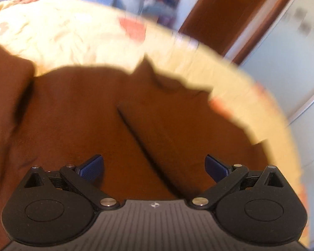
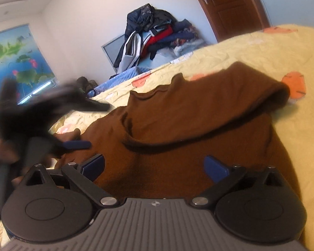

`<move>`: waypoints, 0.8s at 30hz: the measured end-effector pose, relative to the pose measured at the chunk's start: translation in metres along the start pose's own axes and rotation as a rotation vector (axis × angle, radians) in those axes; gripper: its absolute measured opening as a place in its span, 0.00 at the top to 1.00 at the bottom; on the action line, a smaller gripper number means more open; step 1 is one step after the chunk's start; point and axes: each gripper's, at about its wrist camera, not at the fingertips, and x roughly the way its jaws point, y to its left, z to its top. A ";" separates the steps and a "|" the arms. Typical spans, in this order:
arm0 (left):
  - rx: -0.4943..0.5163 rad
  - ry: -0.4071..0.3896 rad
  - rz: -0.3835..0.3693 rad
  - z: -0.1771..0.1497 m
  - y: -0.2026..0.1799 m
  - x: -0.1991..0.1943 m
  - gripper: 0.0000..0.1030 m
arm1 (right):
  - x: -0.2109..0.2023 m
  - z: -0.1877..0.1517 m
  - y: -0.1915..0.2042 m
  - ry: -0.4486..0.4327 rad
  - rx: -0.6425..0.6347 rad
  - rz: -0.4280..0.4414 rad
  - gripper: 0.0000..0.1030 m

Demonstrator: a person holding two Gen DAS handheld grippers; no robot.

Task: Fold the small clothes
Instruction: 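Grasp the sweater sleeve with the right gripper and fold it across the body, then grasp the other sweater sleeve with the left gripper and lift it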

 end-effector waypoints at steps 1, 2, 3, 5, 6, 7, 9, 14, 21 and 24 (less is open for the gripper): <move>0.025 0.015 0.020 0.003 -0.008 0.010 0.00 | -0.001 -0.004 -0.003 0.000 0.006 0.007 0.01; 0.046 0.016 0.047 0.006 -0.015 0.017 0.00 | -0.002 -0.006 -0.007 -0.002 0.013 0.015 0.00; 0.070 0.015 0.072 0.008 -0.021 0.024 0.00 | -0.002 -0.006 -0.009 -0.003 0.021 0.022 0.00; 0.110 0.018 0.120 0.016 -0.026 0.035 0.02 | -0.003 -0.007 -0.011 -0.005 0.036 0.033 0.00; 0.116 0.009 0.133 0.015 -0.025 0.036 0.06 | -0.003 -0.007 -0.011 -0.006 0.042 0.036 0.00; 0.116 -0.007 0.141 0.017 -0.022 0.035 0.21 | -0.003 -0.007 -0.012 -0.005 0.044 0.039 0.00; 0.092 -0.029 0.135 0.018 -0.012 0.026 0.44 | -0.003 -0.007 -0.012 -0.005 0.046 0.044 0.00; 0.051 -0.072 0.106 0.024 0.009 0.010 0.88 | -0.002 -0.006 -0.015 -0.006 0.061 0.058 0.00; 0.120 -0.431 0.081 0.010 0.023 -0.075 0.89 | -0.002 -0.006 -0.020 -0.008 0.075 0.070 0.00; 0.058 -0.339 0.165 0.008 0.063 -0.054 0.89 | -0.001 -0.006 -0.019 -0.007 0.074 0.070 0.00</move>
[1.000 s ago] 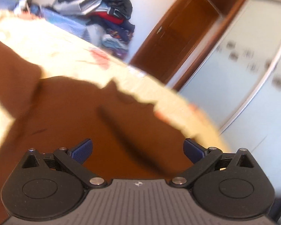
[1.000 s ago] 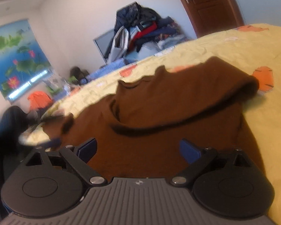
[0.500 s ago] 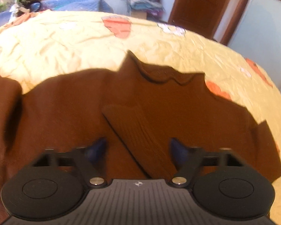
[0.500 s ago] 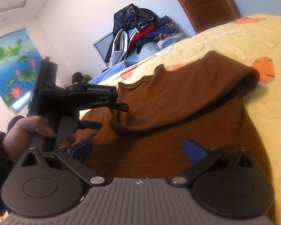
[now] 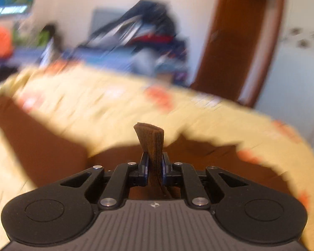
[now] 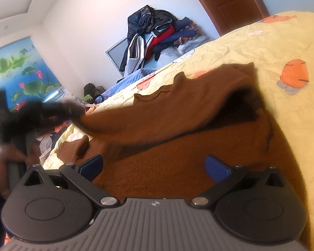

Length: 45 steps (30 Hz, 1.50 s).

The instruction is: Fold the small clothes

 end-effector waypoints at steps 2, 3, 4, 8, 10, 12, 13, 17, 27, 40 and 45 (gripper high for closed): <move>-0.019 0.091 0.056 -0.014 0.023 0.024 0.89 | 0.000 0.000 0.000 0.003 -0.004 -0.001 0.00; -0.036 0.114 0.063 -0.020 0.032 0.028 0.89 | 0.000 0.000 0.001 0.004 -0.007 -0.002 0.00; -0.060 0.095 0.047 -0.024 0.038 0.025 0.89 | 0.000 0.000 0.001 0.004 -0.008 -0.003 0.00; -0.031 0.027 0.052 -0.019 0.037 0.008 0.90 | 0.000 0.000 0.004 0.006 -0.014 -0.009 0.00; -0.038 -0.003 0.037 -0.009 0.037 -0.001 0.90 | 0.001 0.000 0.006 0.011 -0.026 -0.015 0.00; -0.019 0.030 0.036 -0.002 0.037 0.003 0.90 | 0.002 0.000 0.007 0.015 -0.037 -0.022 0.00; 0.011 0.080 0.045 -0.002 0.036 0.015 0.90 | 0.003 0.000 0.008 0.016 -0.043 -0.026 0.00; 0.029 0.143 0.063 -0.014 0.045 0.016 0.83 | 0.003 0.001 0.012 0.026 -0.065 -0.045 0.00; -0.003 -0.098 -0.037 -0.012 0.034 -0.051 0.15 | 0.033 0.082 0.025 0.023 -0.270 -0.182 0.00; 0.105 -0.061 -0.107 -0.027 0.055 -0.014 0.15 | 0.103 0.066 0.000 0.158 -0.456 -0.348 0.00; -0.287 -0.191 0.004 0.037 0.184 -0.016 0.14 | 0.099 0.066 0.001 0.146 -0.447 -0.340 0.00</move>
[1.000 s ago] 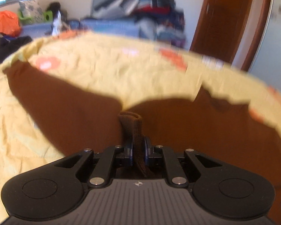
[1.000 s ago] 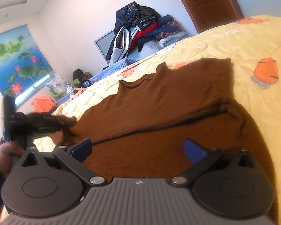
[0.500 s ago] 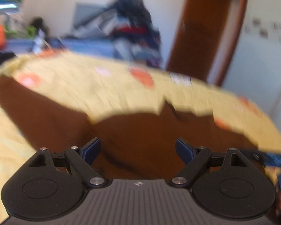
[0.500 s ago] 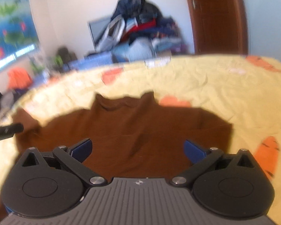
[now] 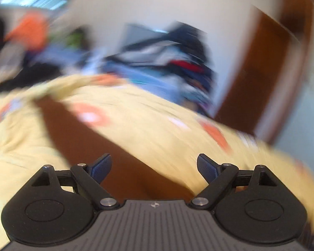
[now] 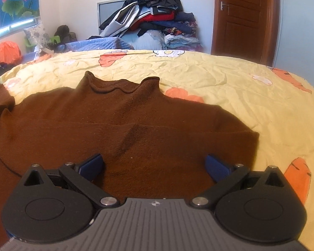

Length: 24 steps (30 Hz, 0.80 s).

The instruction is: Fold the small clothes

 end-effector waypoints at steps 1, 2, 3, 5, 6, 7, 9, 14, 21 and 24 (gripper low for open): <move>-0.140 0.004 0.006 0.018 0.033 0.010 0.14 | 0.001 0.001 0.000 0.000 0.002 0.001 0.00; -0.266 0.021 -0.006 0.031 0.063 0.020 0.14 | 0.001 0.001 0.001 0.000 0.002 0.000 0.00; -0.388 0.042 -0.025 0.039 0.093 0.030 0.14 | 0.000 0.000 0.001 0.000 0.001 -0.001 0.00; -0.540 0.044 0.013 0.049 0.134 0.046 0.14 | 0.001 0.001 0.001 -0.002 0.004 0.000 0.00; -0.548 0.023 0.043 0.053 0.145 0.050 0.14 | 0.001 0.001 0.001 -0.003 0.006 0.001 0.00; -0.532 0.003 0.067 0.056 0.152 0.054 0.14 | 0.001 0.001 0.001 -0.003 0.007 0.002 0.00; -0.492 0.007 0.085 0.058 0.157 0.062 0.14 | 0.001 0.001 0.001 -0.003 0.007 0.000 0.00; -0.402 0.049 0.076 0.057 0.150 0.090 0.52 | 0.002 0.001 0.001 -0.003 0.008 -0.001 0.00; -0.271 0.004 0.159 0.067 0.132 0.092 0.95 | 0.003 0.002 0.000 -0.005 0.017 0.005 0.00; -0.259 -0.092 0.128 0.083 0.124 0.055 0.95 | 0.003 0.002 0.000 -0.006 0.018 0.006 0.00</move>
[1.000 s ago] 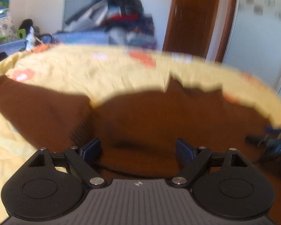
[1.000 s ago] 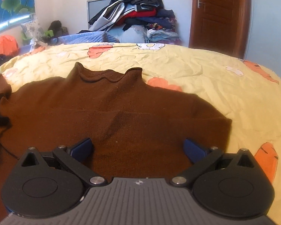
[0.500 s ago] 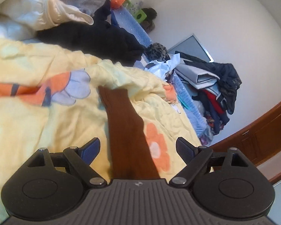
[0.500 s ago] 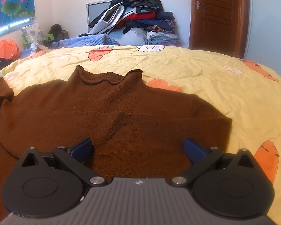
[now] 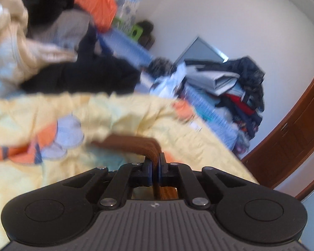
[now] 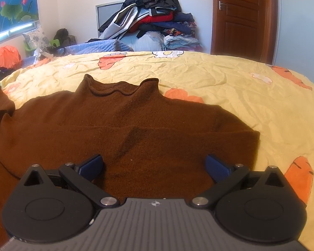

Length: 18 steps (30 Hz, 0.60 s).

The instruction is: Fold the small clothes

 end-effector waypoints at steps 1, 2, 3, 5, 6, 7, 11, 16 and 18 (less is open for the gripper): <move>0.000 -0.030 -0.011 0.007 -0.001 -0.015 0.95 | 0.000 0.000 0.000 -0.001 0.002 0.001 0.00; -0.005 -0.057 -0.023 0.013 -0.001 -0.032 0.95 | -0.001 0.000 0.000 -0.002 0.004 0.003 0.00; -0.011 -0.077 -0.033 0.018 0.001 -0.048 0.95 | -0.001 0.000 0.000 -0.004 0.007 0.005 0.00; 0.019 -0.108 -0.026 0.024 0.001 -0.076 0.95 | -0.002 0.000 -0.001 -0.008 0.015 0.010 0.00; 0.042 -0.123 -0.014 0.025 0.000 -0.088 0.95 | -0.002 0.000 -0.002 -0.009 0.018 0.013 0.00; 0.053 -0.138 -0.004 0.025 0.000 -0.099 0.95 | -0.003 0.000 -0.002 -0.011 0.022 0.015 0.00; 0.045 -0.157 -0.011 0.017 -0.011 -0.134 0.95 | -0.005 -0.001 -0.003 -0.014 0.029 0.021 0.00; 0.181 -0.111 -0.248 -0.028 -0.107 -0.164 0.95 | -0.006 -0.001 -0.006 -0.021 0.052 0.035 0.00; 0.273 -0.045 -0.397 -0.067 -0.162 -0.173 0.95 | -0.007 -0.001 -0.009 -0.027 0.069 0.045 0.00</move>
